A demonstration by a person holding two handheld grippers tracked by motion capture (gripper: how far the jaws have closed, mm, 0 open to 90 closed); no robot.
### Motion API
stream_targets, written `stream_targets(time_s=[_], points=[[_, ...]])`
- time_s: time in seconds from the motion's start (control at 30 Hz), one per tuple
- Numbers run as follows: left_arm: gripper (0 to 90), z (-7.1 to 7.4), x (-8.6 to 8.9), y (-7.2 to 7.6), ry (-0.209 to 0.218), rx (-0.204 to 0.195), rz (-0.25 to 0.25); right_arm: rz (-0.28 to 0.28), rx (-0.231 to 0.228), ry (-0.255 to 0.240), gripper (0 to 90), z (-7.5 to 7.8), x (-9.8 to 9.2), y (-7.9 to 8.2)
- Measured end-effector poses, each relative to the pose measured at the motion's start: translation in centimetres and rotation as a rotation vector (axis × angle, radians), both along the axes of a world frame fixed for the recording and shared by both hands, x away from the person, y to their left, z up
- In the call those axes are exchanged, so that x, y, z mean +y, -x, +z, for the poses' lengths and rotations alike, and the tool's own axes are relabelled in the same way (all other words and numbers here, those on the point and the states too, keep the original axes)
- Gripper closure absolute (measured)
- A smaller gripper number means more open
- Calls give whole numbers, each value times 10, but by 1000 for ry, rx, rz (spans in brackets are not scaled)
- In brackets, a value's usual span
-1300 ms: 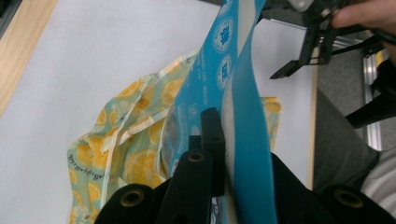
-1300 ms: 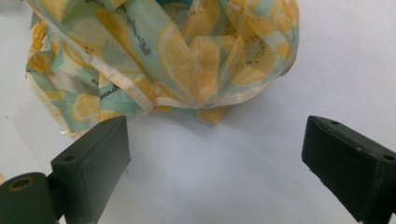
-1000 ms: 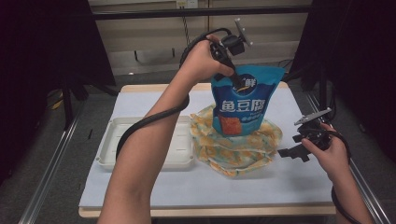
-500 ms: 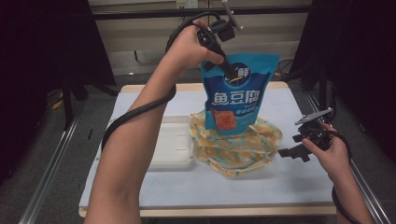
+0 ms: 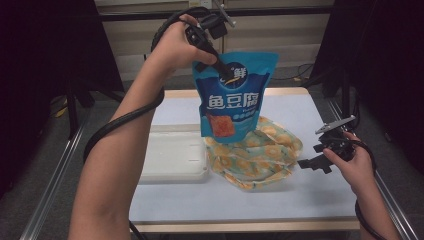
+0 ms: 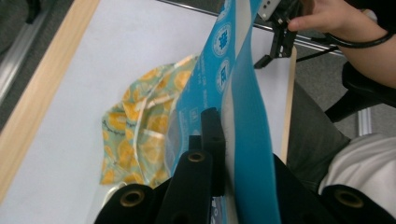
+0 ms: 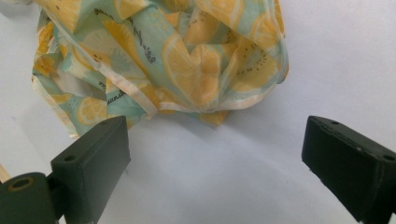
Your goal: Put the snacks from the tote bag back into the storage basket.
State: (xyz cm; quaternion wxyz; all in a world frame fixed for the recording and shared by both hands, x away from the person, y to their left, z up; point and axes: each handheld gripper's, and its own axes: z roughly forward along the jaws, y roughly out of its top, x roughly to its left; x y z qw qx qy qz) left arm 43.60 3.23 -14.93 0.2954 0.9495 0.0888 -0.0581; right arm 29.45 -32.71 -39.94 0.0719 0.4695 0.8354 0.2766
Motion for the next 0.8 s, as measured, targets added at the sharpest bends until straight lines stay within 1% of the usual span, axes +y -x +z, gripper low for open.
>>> stream_targets(time_s=[0.03, 0.1, 0.13, 0.17, 0.23, 0.27, 0.3, 0.37, 0.4, 0.43, 0.47, 0.5, 0.53, 0.57, 0.6, 0.63, 0.67, 0.7, 0.73, 0.77, 0.8], points=[[900, -1, 3, 0, 0, 8, 2, 2, -1, 1, 78, 0, 0, 0], [900, -3, 10, 0, -3, 9, 1, 1, -3, -1, 78, 1, 0, 0], [900, -4, 13, -1, -8, 13, -2, -5, 3, 1, 78, 2, 0, 1], [900, -5, 16, -1, -1, 12, 13, -4, -3, 2, 78, 2, 0, 1], [900, -7, 23, -2, -5, 21, 15, -5, 2, 4, 77, 2, 2, 1], [900, -7, 25, -2, -9, 14, 19, -4, 1, 3, 78, 2, 2, 1], [900, -8, 28, -2, -7, 20, 25, -5, 0, 5, 78, 2, 2, 1], [900, -7, 35, -2, -11, 15, 25, -1, -2, 3, 78, 1, 1, 1], [900, -7, 39, -1, -9, 19, 28, -3, 6, 1, 78, 1, 2, 1], [900, -7, 42, -1, -7, 14, 35, -1, 4, 2, 78, 0, 1, 1], [900, -7, 48, -1, -5, 20, 39, -7, 10, 2, 77, 0, 2, 1], [900, -6, 50, -1, -5, 18, 40, 5, 4, 6, 78, -1, 2, 0], [900, -6, 54, 0, -9, 9, 41, -1, 6, 6, 78, -1, 2, 1], [900, -7, 58, 1, -6, 19, 46, 3, 5, 4, 78, -1, 2, 1], [900, -7, 61, 1, -7, 12, 48, -3, 12, 7, 77, -1, 3, 1], [900, -7, 65, 2, -8, 15, 49, 0, 6, 7, 78, -1, 3, 1], [900, -8, 67, 2, -2, 19, 50, -4, 7, 9, 78, -1, 4, 2], [900, -8, 71, 3, 5, 14, 64, 1, 5, 10, 78, 0, 4, 2], [900, -9, 73, 3, 8, 25, 67, -5, 10, 9, 78, 0, 5, 3], [900, -9, 77, 3, 5, 19, 58, -1, 9, 8, 78, 0, 5, 3], [900, -10, 80, 4, 8, 15, 67, -2, 7, 9, 78, 1, 5, 3]])
